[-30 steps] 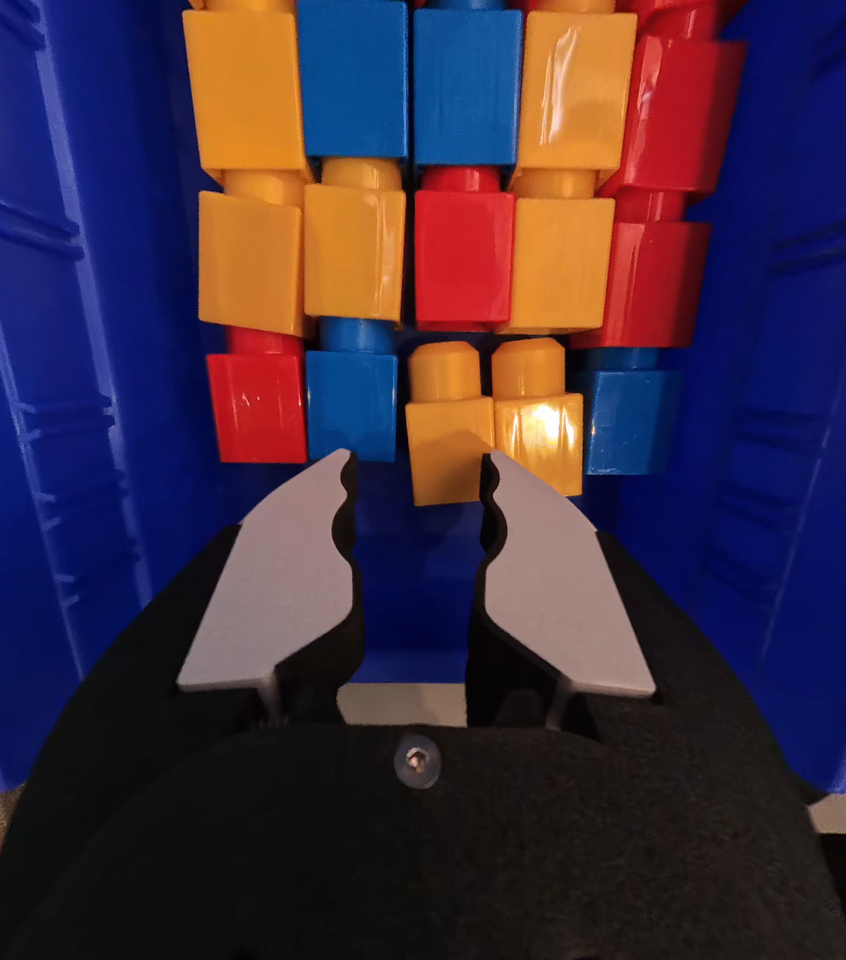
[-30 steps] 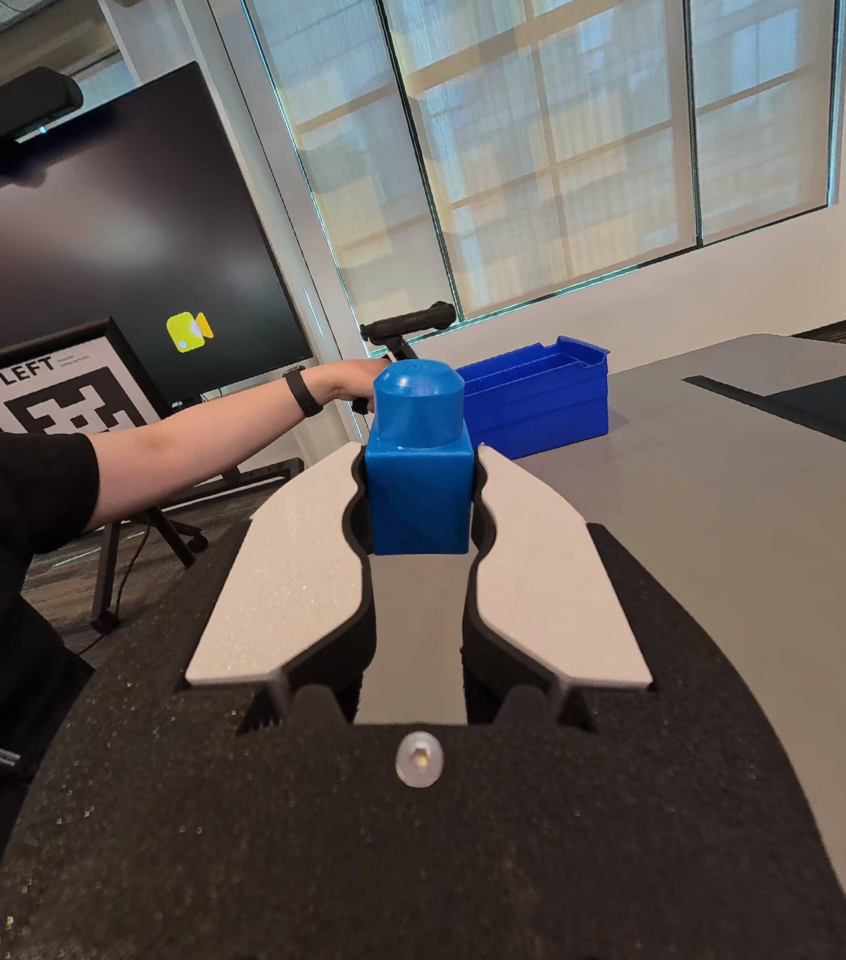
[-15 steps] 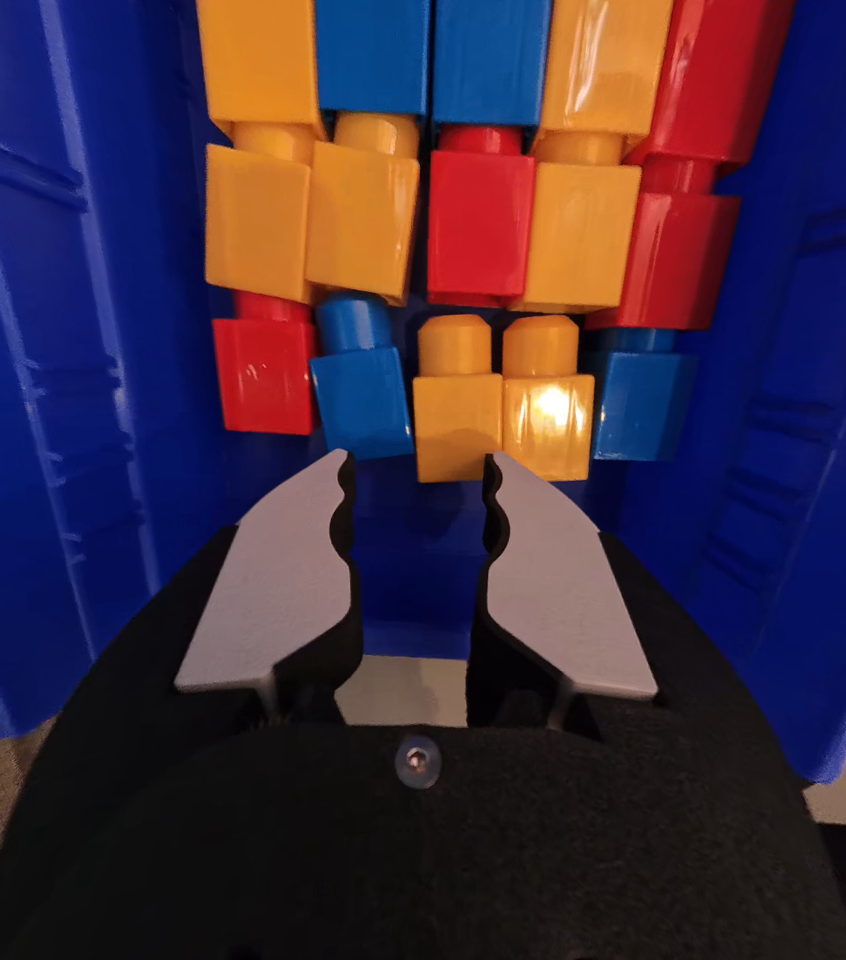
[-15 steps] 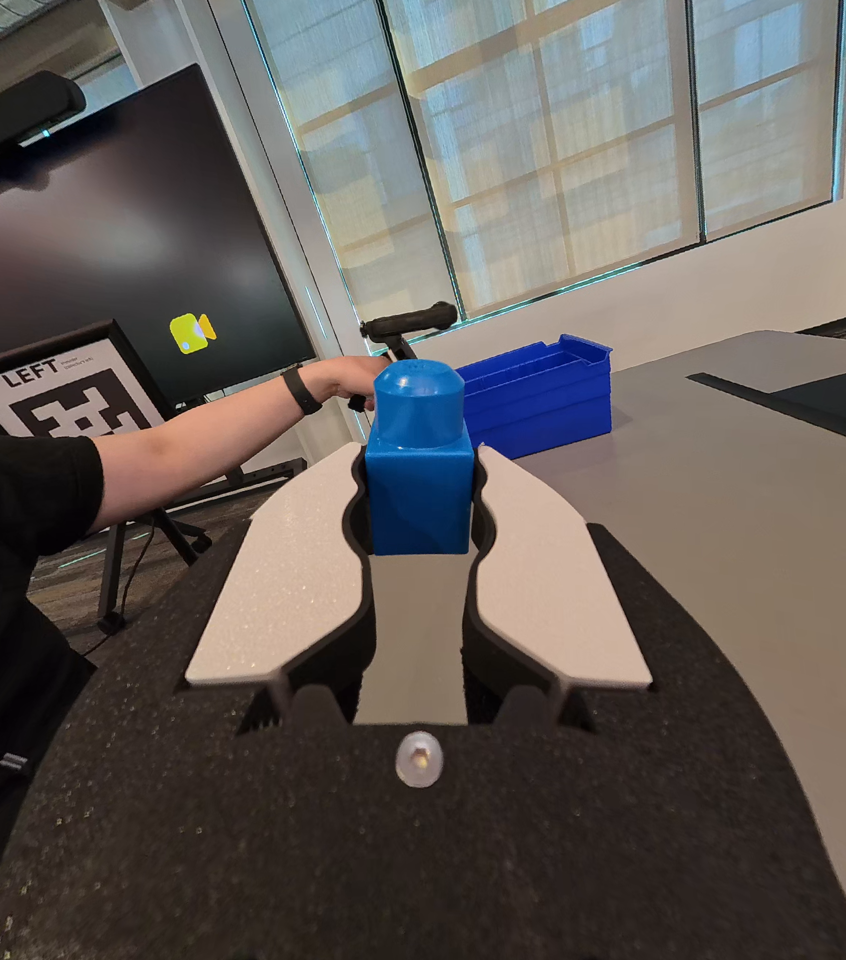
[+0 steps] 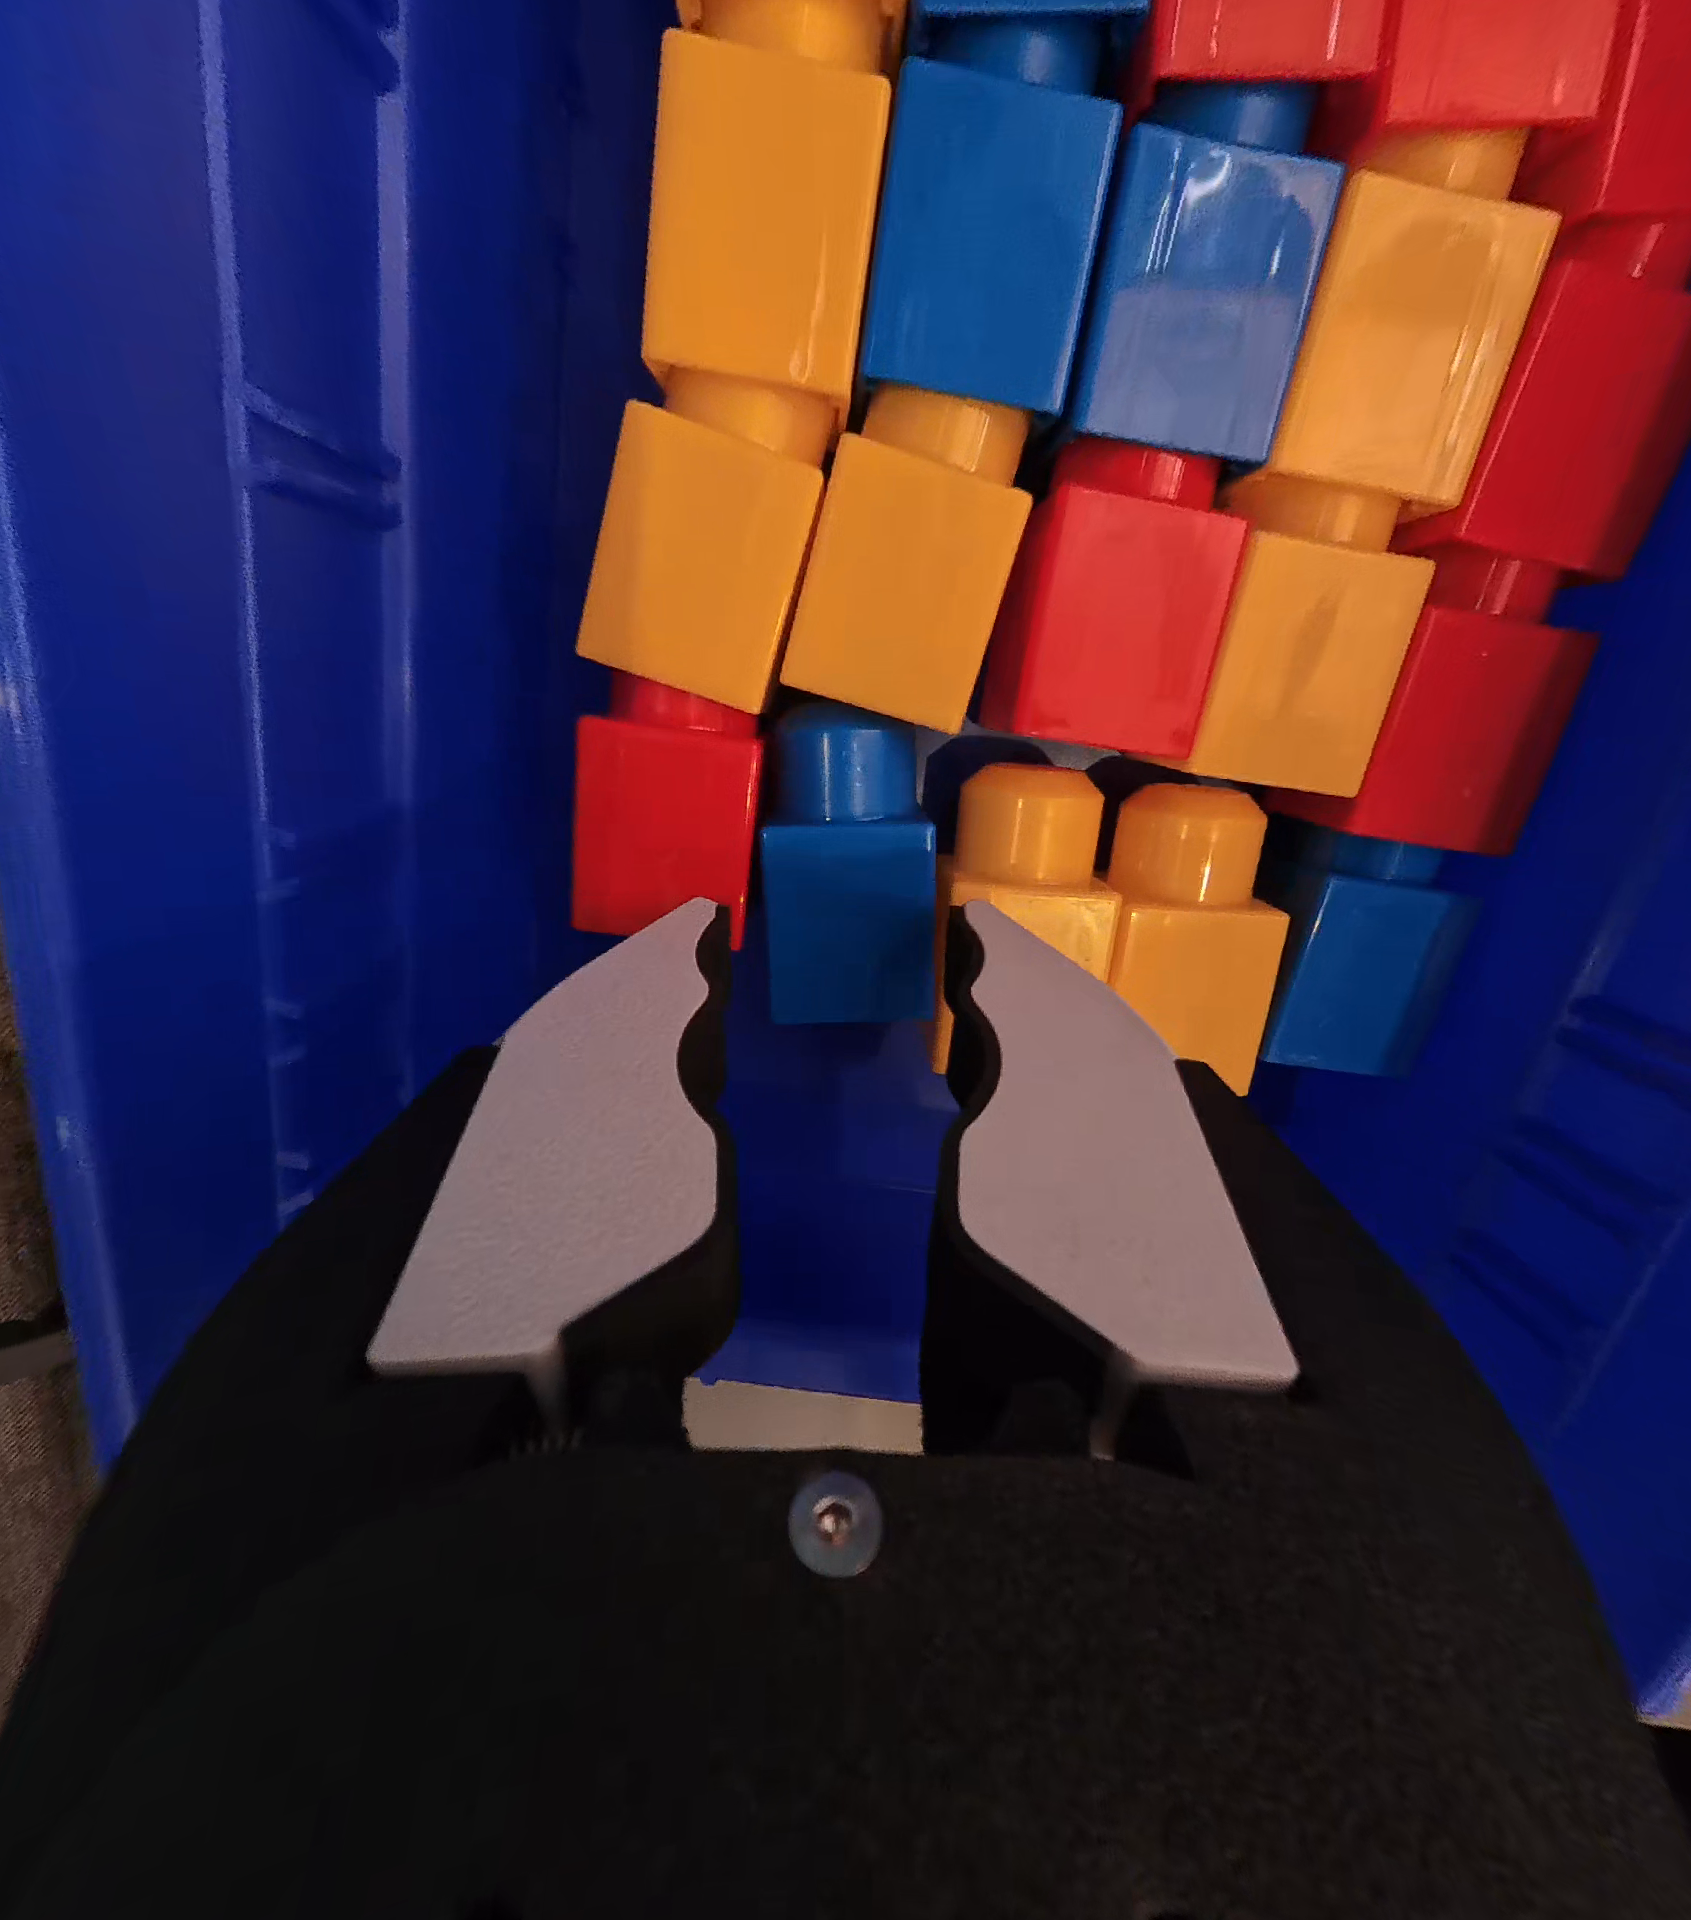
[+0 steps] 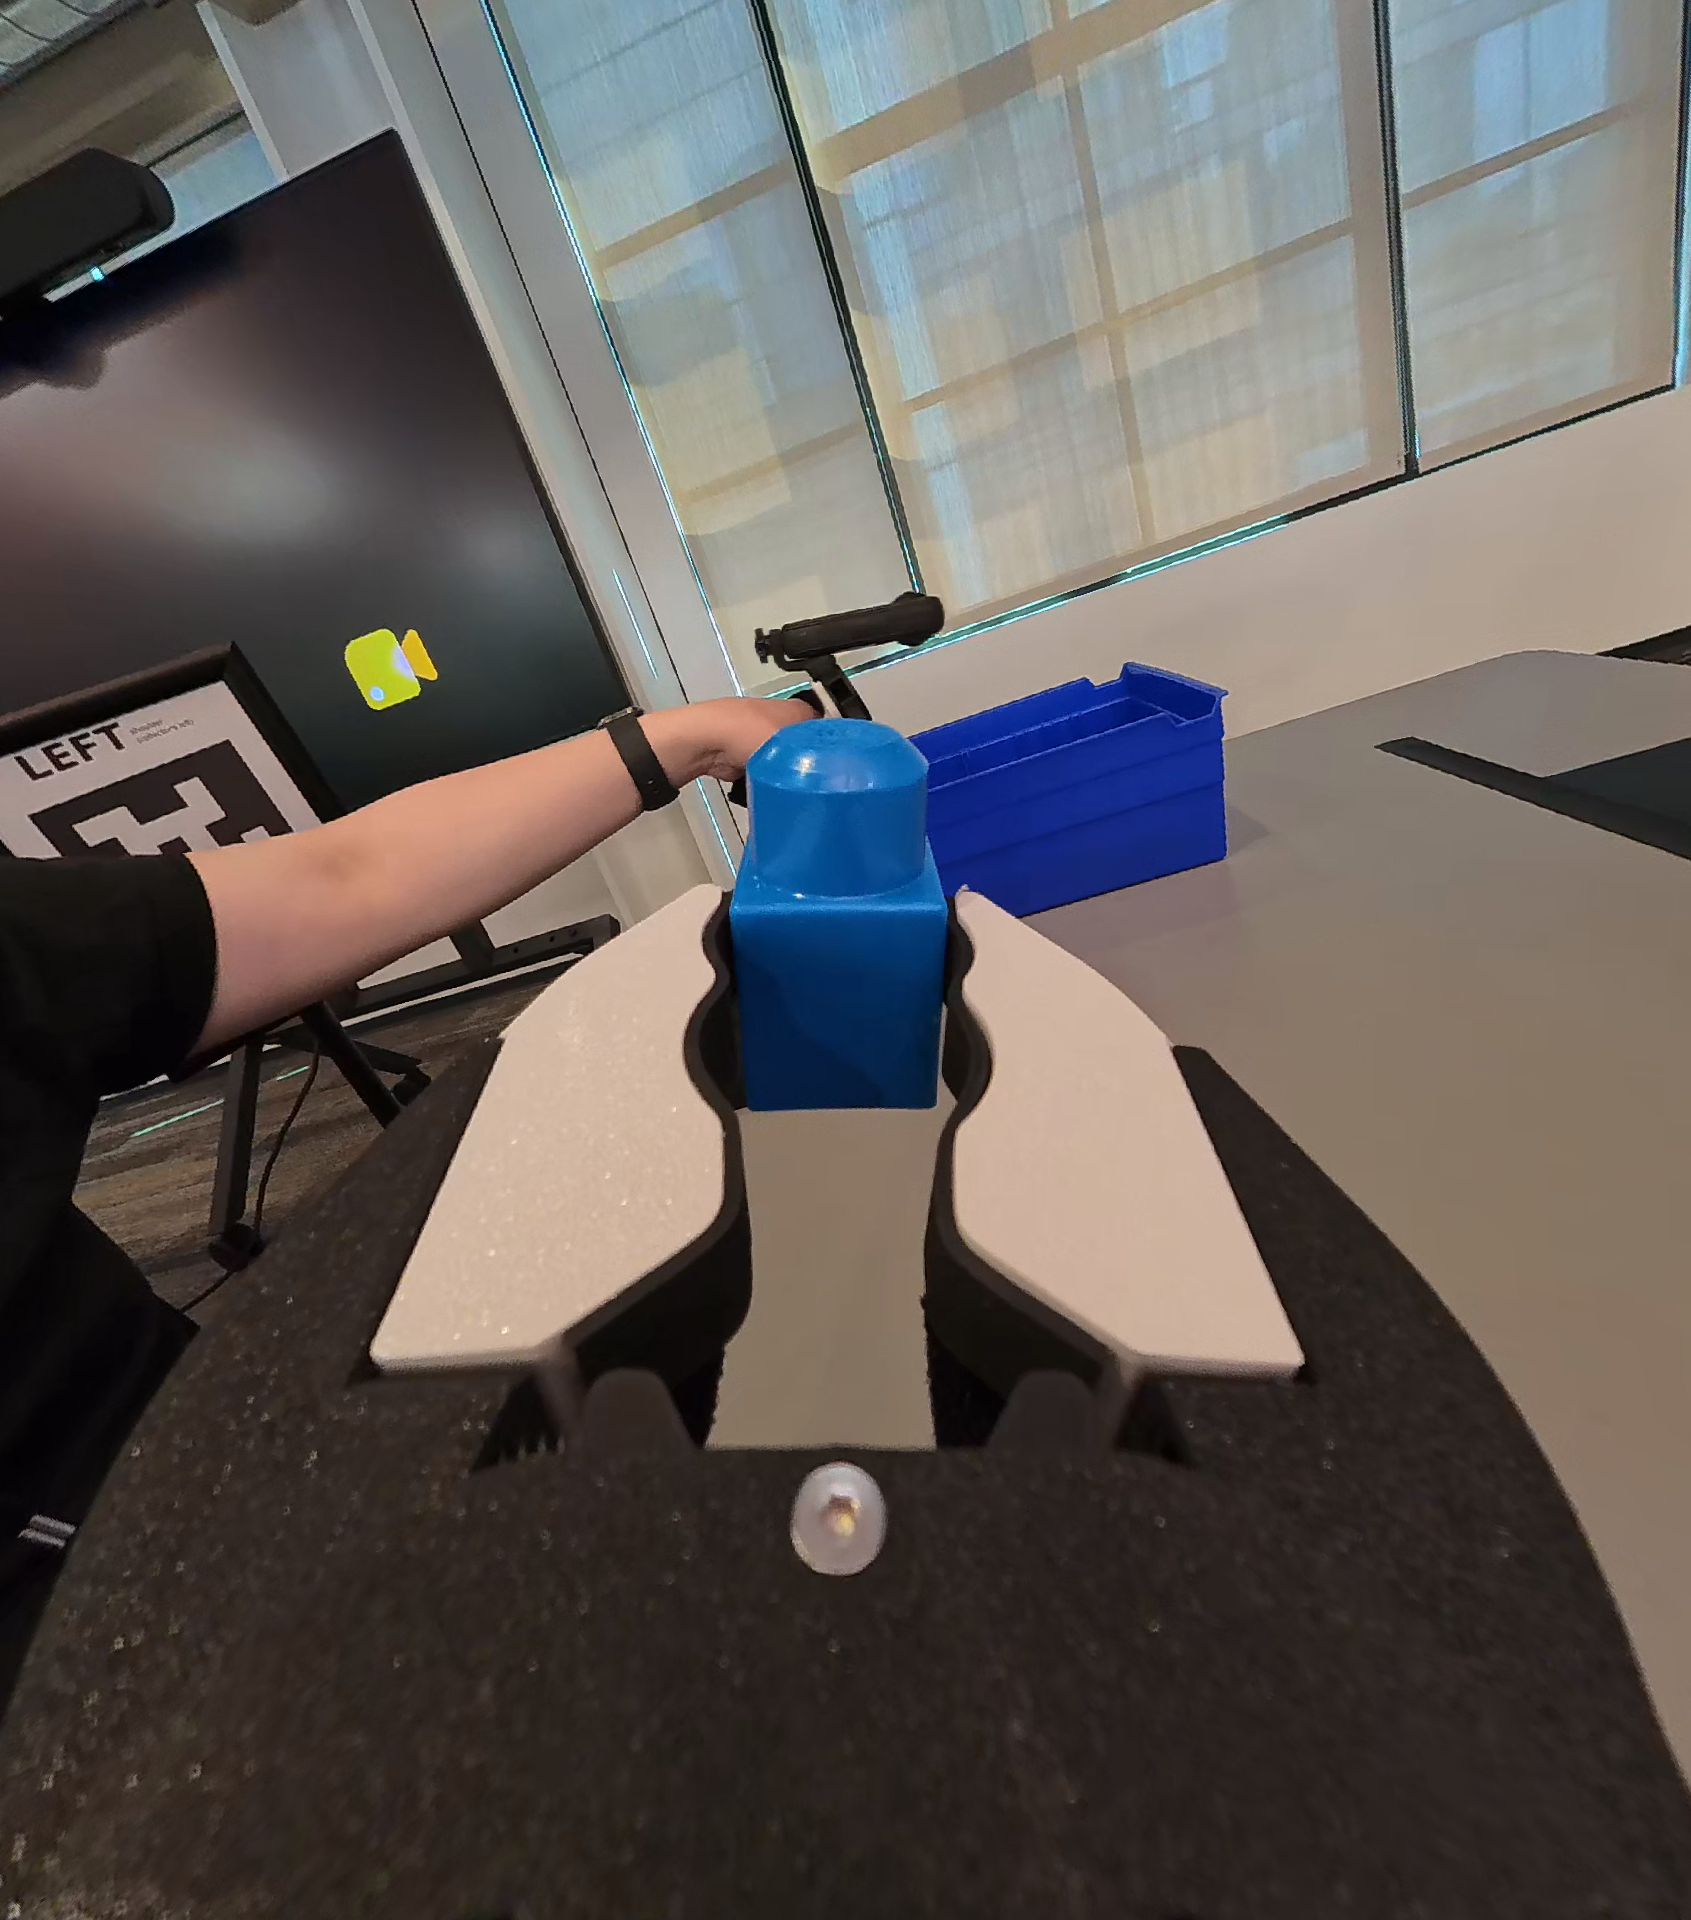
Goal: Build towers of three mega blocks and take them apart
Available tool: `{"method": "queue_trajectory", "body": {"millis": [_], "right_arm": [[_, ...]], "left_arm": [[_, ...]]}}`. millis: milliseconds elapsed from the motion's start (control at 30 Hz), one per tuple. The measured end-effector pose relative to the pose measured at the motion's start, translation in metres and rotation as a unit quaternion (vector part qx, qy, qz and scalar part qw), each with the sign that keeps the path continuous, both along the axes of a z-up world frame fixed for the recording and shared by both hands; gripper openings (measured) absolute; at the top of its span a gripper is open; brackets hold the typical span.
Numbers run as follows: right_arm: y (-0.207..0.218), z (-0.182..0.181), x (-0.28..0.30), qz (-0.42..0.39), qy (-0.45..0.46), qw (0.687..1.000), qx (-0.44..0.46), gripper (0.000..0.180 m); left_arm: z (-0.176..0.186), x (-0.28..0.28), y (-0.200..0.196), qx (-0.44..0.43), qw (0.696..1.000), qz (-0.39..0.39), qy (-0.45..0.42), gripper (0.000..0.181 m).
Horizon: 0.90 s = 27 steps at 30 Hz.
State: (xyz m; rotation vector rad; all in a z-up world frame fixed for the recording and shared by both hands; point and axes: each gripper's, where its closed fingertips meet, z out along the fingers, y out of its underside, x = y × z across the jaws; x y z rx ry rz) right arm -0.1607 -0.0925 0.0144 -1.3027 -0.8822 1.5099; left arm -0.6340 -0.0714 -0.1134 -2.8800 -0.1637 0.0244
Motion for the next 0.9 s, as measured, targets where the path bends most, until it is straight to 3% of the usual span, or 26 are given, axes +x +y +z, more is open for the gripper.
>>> {"method": "queue_trajectory", "body": {"millis": [300, 900], "right_arm": [[0.001, 0.001, 0.001, 0.0, 0.005, 1.0, -0.003, 0.035], [-0.001, 0.0, 0.0, 0.007, 0.003, 1.0, -0.008, 0.035]], "left_arm": [[0.001, 0.012, -0.006, -0.015, 0.999, -0.023, 0.022, 0.034], [-0.002, -0.006, -0.012, -0.024, 0.999, 0.0, -0.032, 0.035]]}}
